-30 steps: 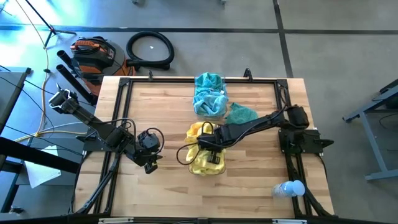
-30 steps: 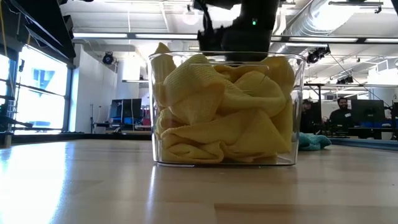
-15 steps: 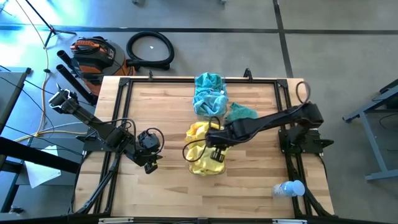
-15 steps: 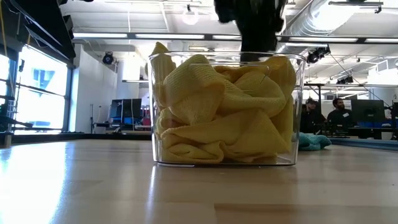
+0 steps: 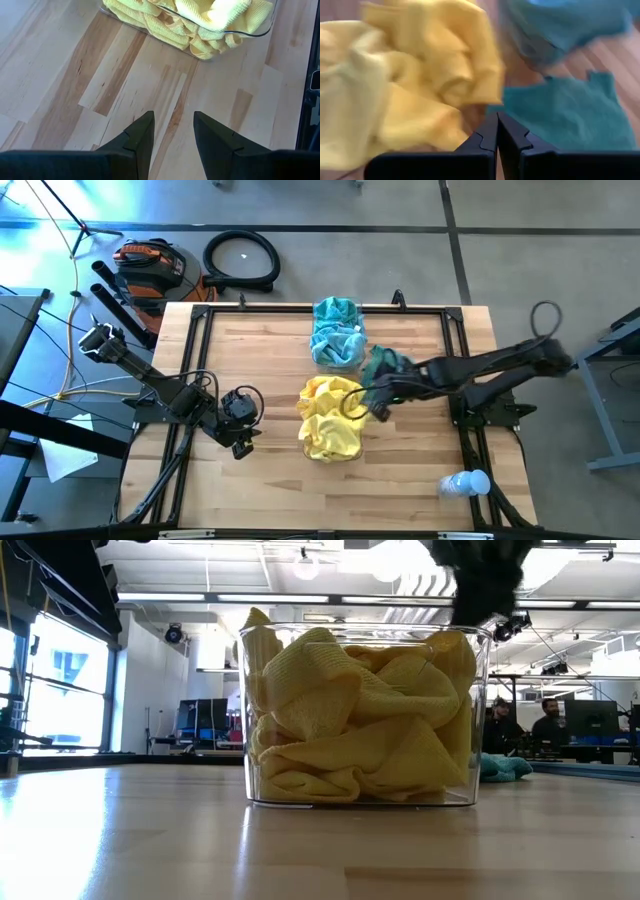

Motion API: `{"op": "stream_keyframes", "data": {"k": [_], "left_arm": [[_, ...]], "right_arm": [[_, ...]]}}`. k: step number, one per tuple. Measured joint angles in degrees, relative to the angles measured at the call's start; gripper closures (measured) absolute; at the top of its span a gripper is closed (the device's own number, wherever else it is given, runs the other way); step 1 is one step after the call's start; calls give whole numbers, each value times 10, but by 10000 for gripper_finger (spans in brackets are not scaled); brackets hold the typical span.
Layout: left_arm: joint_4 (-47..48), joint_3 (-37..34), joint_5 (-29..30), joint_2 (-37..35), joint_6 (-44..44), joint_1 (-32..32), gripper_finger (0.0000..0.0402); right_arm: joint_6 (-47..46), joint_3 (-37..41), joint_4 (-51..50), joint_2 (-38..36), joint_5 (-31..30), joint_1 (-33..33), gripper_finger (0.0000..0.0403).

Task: Sort microfiber towel by color & place in baskets
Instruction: Put the blue towel into the top transparent bin

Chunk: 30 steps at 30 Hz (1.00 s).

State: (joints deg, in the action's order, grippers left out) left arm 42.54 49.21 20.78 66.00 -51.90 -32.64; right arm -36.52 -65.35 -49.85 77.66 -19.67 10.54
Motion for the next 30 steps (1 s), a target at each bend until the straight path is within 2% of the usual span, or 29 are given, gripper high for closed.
{"op": "stream_keyframes", "data": {"k": [3,7,12,17,22,25,30], "left_arm": [[0,0,0,0,0,0,277],[0,0,0,0,1,0,277],[0,0,0,0,43,0,277],[-3,0,8,0,46,0,277],[-5,0,19,0,46,0,277],[-5,0,37,0,46,0,277],[-6,0,44,0,32,0,277]], "right_arm": [[-54,93,31,-73,-31,-7,403],[-115,175,58,-142,-87,-26,403],[-121,232,94,-169,-64,-79,391],[-78,263,117,-157,-22,-132,326],[-50,269,123,-129,-18,-183,239],[-2,269,136,-98,-12,-211,192],[72,269,165,-33,45,-250,146]]}}
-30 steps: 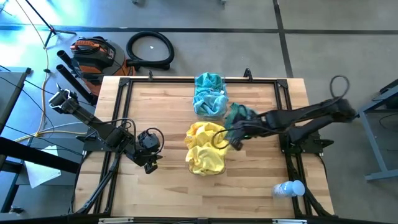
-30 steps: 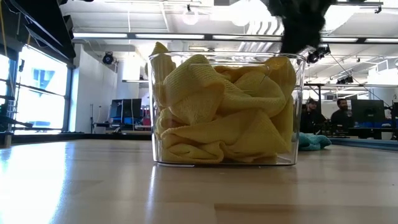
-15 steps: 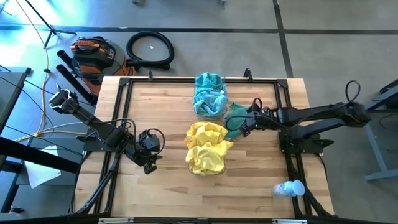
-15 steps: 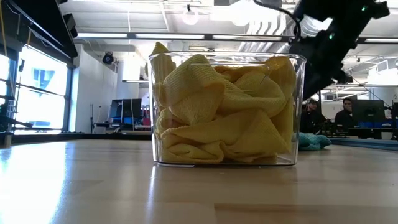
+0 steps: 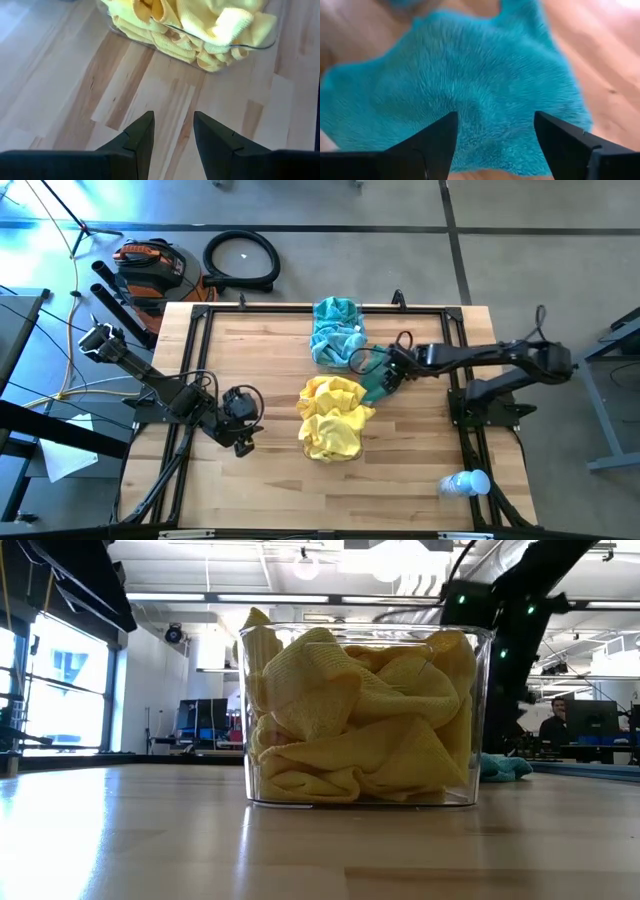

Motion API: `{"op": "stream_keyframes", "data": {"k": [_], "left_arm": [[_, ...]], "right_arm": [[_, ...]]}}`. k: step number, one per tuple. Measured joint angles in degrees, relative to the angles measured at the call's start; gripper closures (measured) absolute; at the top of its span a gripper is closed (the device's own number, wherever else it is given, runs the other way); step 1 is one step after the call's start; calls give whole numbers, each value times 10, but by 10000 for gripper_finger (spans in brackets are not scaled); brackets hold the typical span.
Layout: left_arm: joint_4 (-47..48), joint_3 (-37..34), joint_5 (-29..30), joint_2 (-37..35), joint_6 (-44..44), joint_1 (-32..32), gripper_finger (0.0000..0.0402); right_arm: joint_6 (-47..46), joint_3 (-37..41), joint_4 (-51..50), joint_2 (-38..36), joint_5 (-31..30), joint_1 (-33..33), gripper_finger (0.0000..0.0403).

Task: Sort microfiber towel by color & place in baskets
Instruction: Put the blue towel into the top transparent bin

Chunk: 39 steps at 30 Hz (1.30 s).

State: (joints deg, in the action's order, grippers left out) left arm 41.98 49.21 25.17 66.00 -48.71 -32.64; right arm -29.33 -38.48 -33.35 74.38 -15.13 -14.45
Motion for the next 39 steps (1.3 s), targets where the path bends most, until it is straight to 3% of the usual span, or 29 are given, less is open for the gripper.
{"op": "stream_keyframes", "data": {"k": [6,9,12,17,19,24,29,34,39], "left_arm": [[3,0,77,0,-130,10,277],[3,0,81,0,-134,27,277],[3,0,54,0,-86,55,277],[30,0,11,-11,-3,119,277],[53,0,5,-23,52,142,277],[94,-3,4,-85,191,193,277],[84,-42,-16,-196,296,247,277],[48,-84,-67,-307,370,290,277],[3,-100,-93,-381,448,313,277]], "right_arm": [[13,0,9,92,23,-10,140],[11,-3,11,123,30,-9,154],[-5,-4,4,138,43,-9,206],[-52,-2,-21,122,44,-10,353],[-78,-2,-46,103,50,-10,387],[-175,-30,-183,31,45,-9,372],[-253,-102,-298,-45,25,-8,396],[-340,-223,-367,-83,-66,16,397],[-318,-357,-325,-54,-185,50,399]]}}
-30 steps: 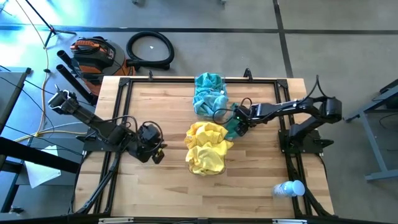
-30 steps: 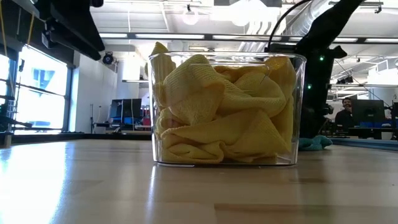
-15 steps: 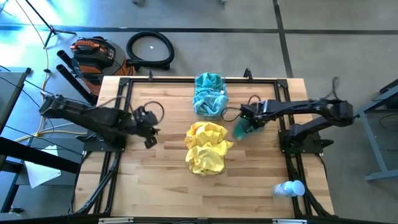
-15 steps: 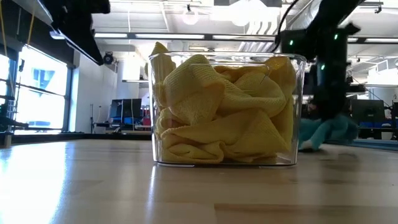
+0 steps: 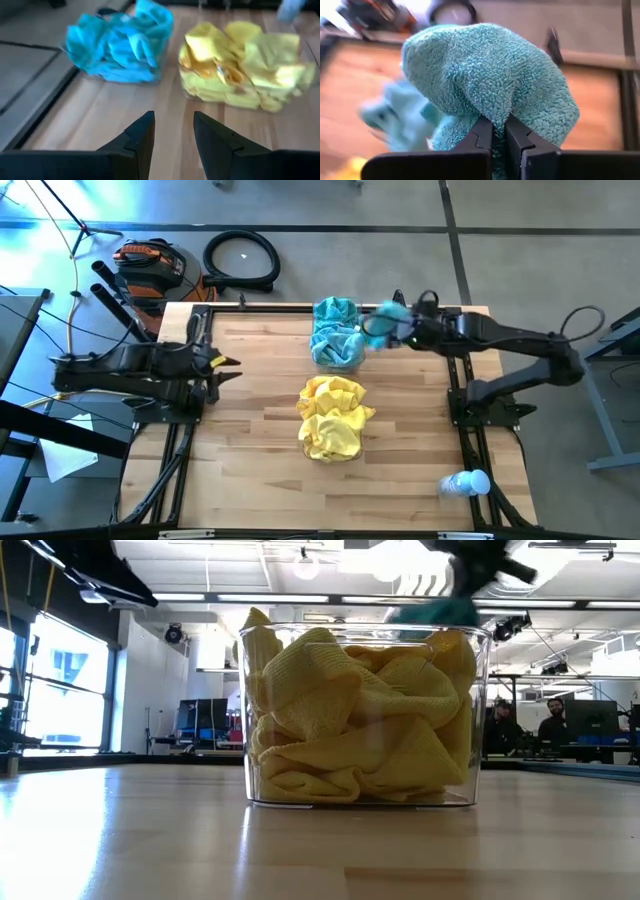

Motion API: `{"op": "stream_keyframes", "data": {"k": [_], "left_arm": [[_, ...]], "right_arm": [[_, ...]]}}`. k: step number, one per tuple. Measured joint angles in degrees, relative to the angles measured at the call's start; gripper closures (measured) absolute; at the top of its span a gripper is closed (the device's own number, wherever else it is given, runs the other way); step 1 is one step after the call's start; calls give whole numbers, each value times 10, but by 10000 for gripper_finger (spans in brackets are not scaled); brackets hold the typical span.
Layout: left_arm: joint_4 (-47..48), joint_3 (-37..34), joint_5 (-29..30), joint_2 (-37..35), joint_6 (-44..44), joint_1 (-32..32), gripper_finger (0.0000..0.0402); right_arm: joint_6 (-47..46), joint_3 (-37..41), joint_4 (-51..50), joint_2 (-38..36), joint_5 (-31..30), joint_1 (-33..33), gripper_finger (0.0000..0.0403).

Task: Sort microfiber towel by color & place in baskets
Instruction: Put the blue towel into the top transparent bin

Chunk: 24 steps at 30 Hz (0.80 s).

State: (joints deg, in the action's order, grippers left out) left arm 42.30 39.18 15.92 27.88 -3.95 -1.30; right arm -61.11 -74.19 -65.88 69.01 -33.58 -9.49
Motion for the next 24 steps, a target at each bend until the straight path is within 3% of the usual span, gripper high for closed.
{"op": "stream_keyframes", "data": {"k": [5,12,19,24], "left_arm": [[-6,1,-3,-31,8,15,277],[-6,1,-4,-35,12,17,277],[-6,1,-4,-35,12,17,277],[-6,1,-3,-35,12,17,277]], "right_arm": [[124,-116,78,97,-43,-12,400],[236,-285,40,295,-40,-81,401],[317,-444,23,478,16,-124,402],[327,-513,-8,584,87,-151,402]]}}
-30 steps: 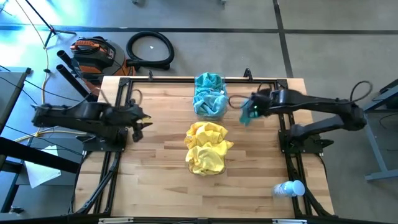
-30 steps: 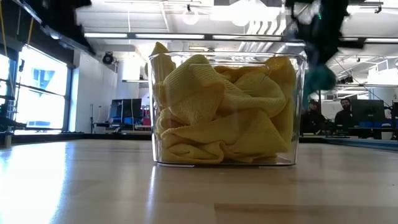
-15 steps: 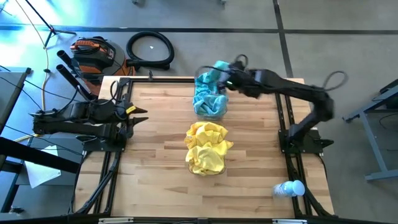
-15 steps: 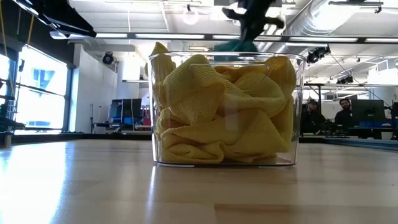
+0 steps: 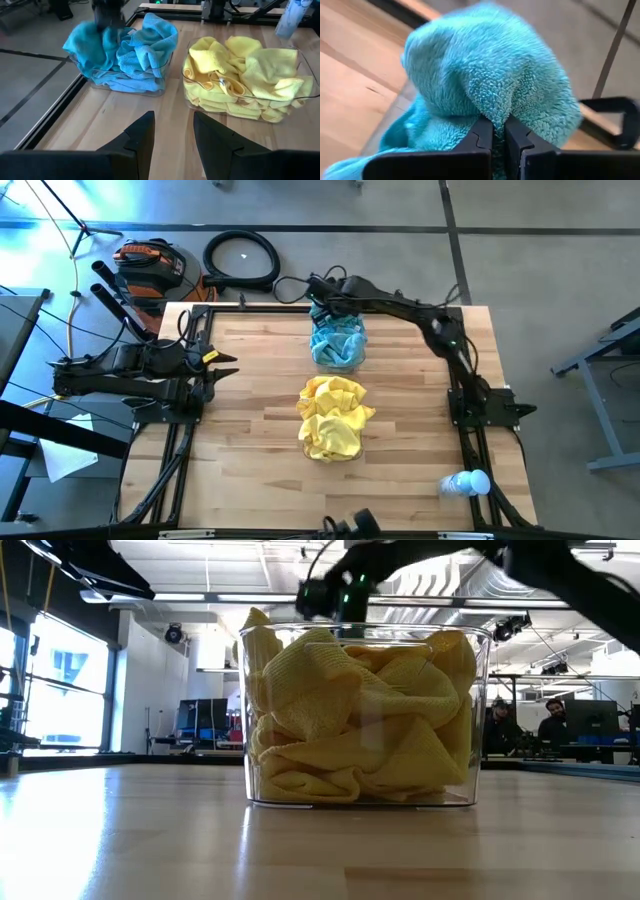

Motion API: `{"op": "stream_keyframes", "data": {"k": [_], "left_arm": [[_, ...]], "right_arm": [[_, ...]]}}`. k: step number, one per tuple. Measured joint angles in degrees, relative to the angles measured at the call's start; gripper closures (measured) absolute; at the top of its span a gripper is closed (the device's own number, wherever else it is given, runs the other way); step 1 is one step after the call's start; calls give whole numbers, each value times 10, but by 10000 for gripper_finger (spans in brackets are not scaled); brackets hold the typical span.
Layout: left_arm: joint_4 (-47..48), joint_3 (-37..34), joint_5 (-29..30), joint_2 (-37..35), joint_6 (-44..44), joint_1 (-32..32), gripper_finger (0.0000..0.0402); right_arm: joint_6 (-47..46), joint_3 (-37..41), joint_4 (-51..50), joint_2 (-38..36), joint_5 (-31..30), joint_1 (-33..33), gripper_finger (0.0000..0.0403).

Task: Sort microfiber towel by color & place in baskets
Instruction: Put the blue towel into the top transparent bin

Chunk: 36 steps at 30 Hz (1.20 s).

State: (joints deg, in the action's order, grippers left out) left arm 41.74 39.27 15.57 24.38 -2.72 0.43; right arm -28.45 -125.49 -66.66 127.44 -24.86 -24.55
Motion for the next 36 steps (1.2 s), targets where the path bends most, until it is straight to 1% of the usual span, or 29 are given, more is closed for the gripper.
{"op": "stream_keyframes", "data": {"k": [3,9,13,17,22,25,32,36], "left_arm": [[0,0,0,0,-5,0,277],[0,0,0,0,-26,0,277],[0,0,0,0,-28,0,277],[0,0,0,0,-32,0,277],[0,0,0,0,-32,0,277],[0,0,0,0,-32,0,277],[0,0,0,0,-31,0,277],[2,0,0,0,-31,0,277]], "right_arm": [[-13,-19,-10,45,30,-12,402],[-26,-21,-6,100,107,-34,398],[-25,-23,3,121,119,-42,397],[-21,-23,15,132,146,-45,397],[-14,-22,23,130,140,-41,390],[-12,-20,23,122,137,-38,368],[-15,-19,8,70,139,-38,279],[-29,-19,-20,34,155,-38,244]]}}
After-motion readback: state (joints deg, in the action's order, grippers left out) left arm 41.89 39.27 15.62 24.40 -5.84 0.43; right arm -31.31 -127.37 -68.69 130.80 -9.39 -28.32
